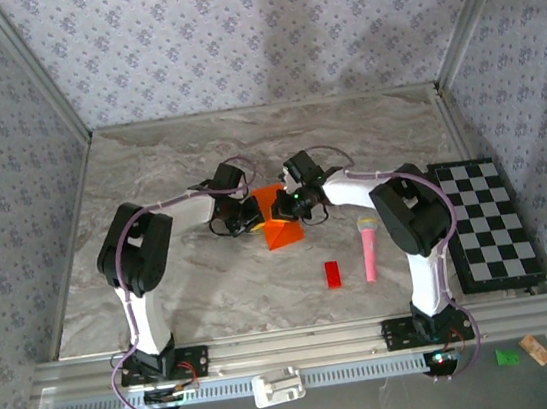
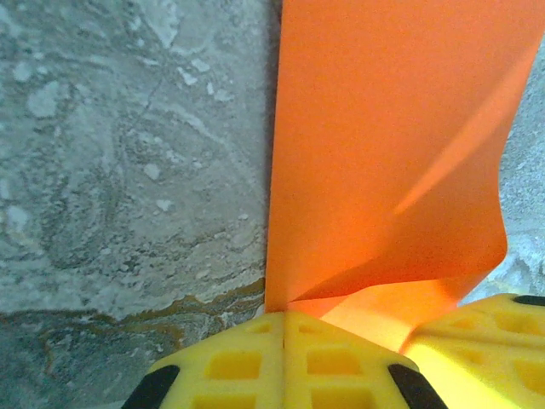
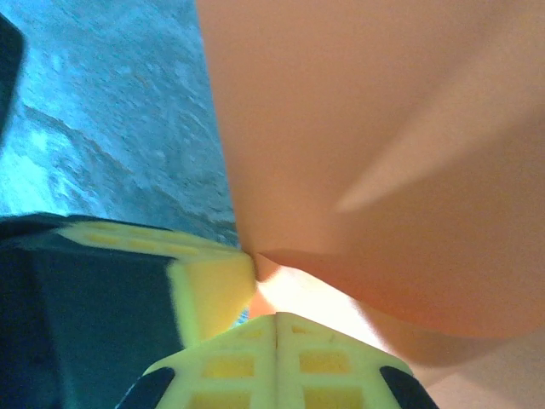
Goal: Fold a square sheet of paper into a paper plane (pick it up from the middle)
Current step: Fold the triangle a second time at the center of the table.
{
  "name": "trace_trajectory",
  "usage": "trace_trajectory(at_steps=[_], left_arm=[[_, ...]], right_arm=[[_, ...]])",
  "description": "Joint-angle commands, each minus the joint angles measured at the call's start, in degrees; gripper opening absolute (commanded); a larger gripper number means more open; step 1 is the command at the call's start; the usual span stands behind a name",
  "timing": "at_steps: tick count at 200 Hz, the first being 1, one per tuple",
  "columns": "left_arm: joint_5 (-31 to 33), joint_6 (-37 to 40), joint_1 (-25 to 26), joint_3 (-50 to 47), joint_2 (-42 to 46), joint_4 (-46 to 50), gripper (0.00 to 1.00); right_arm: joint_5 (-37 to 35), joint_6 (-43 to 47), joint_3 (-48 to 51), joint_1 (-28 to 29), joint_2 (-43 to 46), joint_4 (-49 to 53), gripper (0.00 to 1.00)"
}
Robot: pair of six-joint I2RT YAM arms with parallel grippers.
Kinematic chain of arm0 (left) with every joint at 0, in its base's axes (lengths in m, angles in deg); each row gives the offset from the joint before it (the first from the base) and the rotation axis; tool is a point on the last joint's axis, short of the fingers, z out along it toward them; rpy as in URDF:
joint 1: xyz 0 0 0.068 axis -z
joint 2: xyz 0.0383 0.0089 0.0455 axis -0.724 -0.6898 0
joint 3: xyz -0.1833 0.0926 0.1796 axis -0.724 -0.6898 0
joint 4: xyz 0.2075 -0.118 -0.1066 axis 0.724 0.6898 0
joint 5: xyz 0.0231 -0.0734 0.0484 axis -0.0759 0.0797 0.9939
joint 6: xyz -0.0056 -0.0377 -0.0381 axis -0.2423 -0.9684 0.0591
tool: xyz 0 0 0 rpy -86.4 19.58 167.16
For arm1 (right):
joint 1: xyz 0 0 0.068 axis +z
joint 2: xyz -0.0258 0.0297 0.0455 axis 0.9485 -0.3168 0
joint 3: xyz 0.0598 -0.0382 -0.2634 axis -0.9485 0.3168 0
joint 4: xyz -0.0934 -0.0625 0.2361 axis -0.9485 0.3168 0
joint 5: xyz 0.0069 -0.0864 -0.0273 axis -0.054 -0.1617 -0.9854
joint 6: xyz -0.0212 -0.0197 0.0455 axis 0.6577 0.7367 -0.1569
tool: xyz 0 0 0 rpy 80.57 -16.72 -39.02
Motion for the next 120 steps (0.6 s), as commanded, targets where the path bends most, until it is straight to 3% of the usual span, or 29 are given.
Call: trace_trajectory(at_steps=[1, 68, 120], left_arm=[[3.6, 1.5, 0.4, 0.4, -3.0, 4.5, 0.0], [4.2, 2.5, 0.4, 1.5, -2.7, 5.3, 0.0], [2.3, 4.0, 0.4, 4.6, 1.0, 4.7, 0.03]], right_arm=[[1.3, 1.4, 2.3, 0.2, -0.2, 0.6, 0.05], [2.1, 2.8, 2.6, 0.9, -3.1, 0.6, 0.05], [-1.3, 2.5, 3.2, 1.4, -4.7, 2.1, 0.05]])
